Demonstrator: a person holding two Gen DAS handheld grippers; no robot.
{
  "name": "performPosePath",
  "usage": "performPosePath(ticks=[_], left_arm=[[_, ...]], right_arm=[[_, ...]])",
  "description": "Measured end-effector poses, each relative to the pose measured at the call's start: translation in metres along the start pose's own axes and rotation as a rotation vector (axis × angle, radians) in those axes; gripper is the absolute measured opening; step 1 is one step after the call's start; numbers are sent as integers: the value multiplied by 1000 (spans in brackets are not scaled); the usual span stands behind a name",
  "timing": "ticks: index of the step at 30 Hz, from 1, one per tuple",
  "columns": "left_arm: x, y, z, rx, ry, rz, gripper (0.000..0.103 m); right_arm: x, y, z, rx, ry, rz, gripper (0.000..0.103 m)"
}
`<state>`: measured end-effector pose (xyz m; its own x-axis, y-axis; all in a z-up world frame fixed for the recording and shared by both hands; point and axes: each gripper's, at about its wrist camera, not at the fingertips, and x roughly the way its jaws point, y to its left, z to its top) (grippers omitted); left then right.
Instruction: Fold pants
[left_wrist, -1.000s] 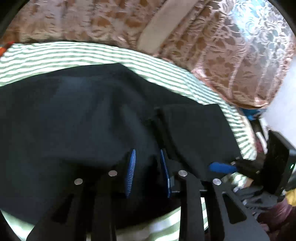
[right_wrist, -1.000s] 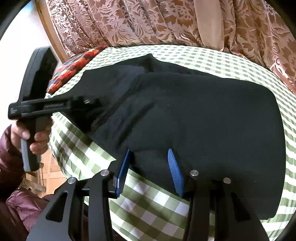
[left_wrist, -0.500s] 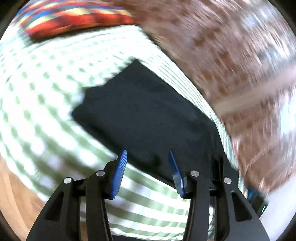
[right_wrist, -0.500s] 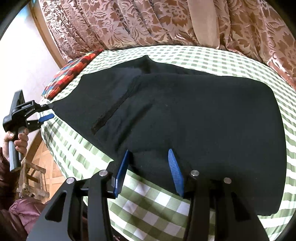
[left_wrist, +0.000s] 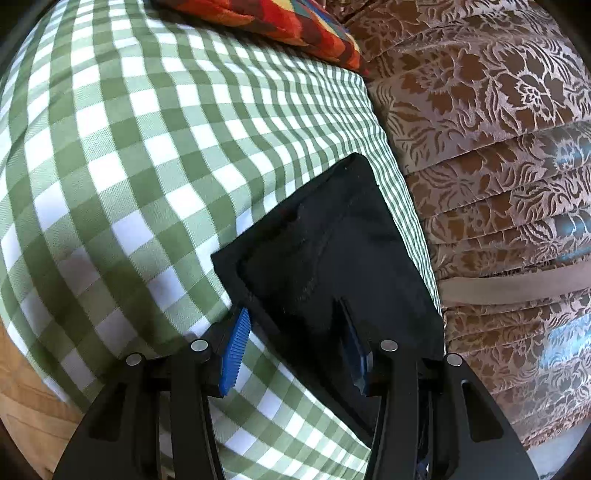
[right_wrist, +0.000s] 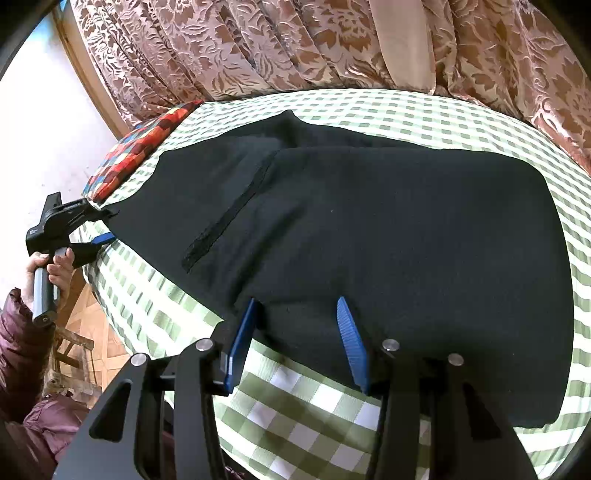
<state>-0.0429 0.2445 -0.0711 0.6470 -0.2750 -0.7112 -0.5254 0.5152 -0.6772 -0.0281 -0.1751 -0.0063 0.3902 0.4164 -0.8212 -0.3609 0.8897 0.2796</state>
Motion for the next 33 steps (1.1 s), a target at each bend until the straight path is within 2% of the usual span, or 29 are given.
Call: performPosePath(ticks=[1,2,4,6,7,8,11,13,14,17,21,23,25,26,27,28,31,32,33], left_arm=[[1,0,0,13,-9,20,30],[2,-4,-2,40,-14,47,22],[-1,-15,-5,113,-58,82,16],[-10,-44,-14,263,-130,107,13],[-13,-56,-18,320,-151,94,13],[-18,-72,-25,389,-170,61,13],[-26,-126,-52,629,-205,-22,13],[-26,-160,-77,796,-197,-70,13],[-22,-177,-93,884,-181,-91,13],[-7,-207,-131,1038,-123,-140,13],[11,-225,-173,1170,-55,-184,13],[17,-227,-188,1208,-22,-200,13],[22,-228,-199,1231,4,-213,13],[24,-228,-202,1234,17,-218,13],[25,-228,-206,1240,24,-223,13],[26,-228,-210,1250,26,-223,13],[27,-226,-218,1272,19,-204,13],[28,-224,-217,1273,14,-190,13],[27,-222,-216,1270,12,-185,13]], right_arm=[[0,0,0,1,-1,0,46],[0,0,0,1,-1,1,46],[-1,0,0,0,-1,4,46],[-5,0,2,-12,-1,-4,46],[-11,1,4,-17,-12,-16,48],[-15,3,6,-18,-26,-22,54],[-35,6,17,-9,-92,11,55],[-41,6,26,15,-116,77,64],[-42,6,32,36,-126,129,72],[-35,5,50,117,-119,269,86],[-23,1,78,232,-120,454,93],[-14,-5,91,291,-111,507,93],[-1,-10,101,331,-94,498,93],[7,-12,106,339,-76,486,91],[14,-11,109,335,-57,489,80],[22,-10,112,331,-31,480,75],[33,-9,114,326,-8,460,39],[34,-9,114,323,-7,453,21],[33,-8,115,318,-10,449,12]])
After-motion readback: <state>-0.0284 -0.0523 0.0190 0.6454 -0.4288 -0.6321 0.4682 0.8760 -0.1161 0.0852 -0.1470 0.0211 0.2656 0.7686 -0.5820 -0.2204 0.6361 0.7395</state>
